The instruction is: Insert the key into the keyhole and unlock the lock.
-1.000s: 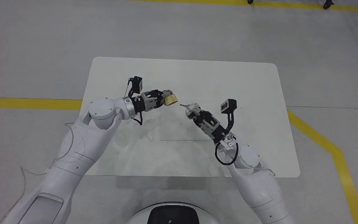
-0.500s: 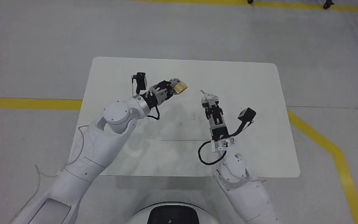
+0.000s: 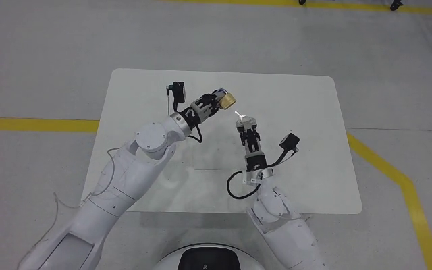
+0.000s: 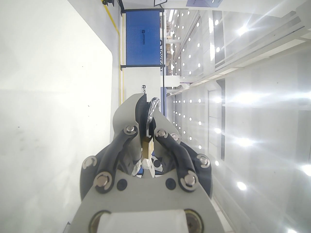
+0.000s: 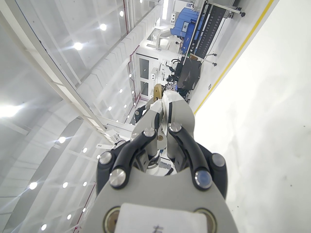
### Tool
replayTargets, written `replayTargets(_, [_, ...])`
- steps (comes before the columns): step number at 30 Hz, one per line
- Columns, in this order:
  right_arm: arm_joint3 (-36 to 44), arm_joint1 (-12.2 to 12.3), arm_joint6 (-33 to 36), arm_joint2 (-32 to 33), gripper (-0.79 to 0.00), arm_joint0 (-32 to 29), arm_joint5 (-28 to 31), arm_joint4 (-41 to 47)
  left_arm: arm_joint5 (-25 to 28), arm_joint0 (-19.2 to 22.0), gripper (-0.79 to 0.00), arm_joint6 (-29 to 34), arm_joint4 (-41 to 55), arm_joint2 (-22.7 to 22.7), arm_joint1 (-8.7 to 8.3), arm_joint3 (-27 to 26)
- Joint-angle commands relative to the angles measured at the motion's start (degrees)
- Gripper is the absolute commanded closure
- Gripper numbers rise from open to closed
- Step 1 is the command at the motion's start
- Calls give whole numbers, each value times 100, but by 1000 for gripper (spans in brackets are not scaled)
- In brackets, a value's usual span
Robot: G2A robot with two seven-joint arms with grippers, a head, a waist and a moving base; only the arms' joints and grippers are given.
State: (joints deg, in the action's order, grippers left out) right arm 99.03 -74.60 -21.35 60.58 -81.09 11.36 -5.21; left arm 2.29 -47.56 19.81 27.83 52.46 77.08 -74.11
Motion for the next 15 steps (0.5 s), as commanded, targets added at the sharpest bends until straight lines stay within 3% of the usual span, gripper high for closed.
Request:
replayTargets(1, [-21,-15,35,1,0,7,29,10,7,15,0,62,33,16,15,53])
replayTargets(15, [-291,-169,-101,38,0,163,299,236,30,80,0,230,-133,-36,134,216])
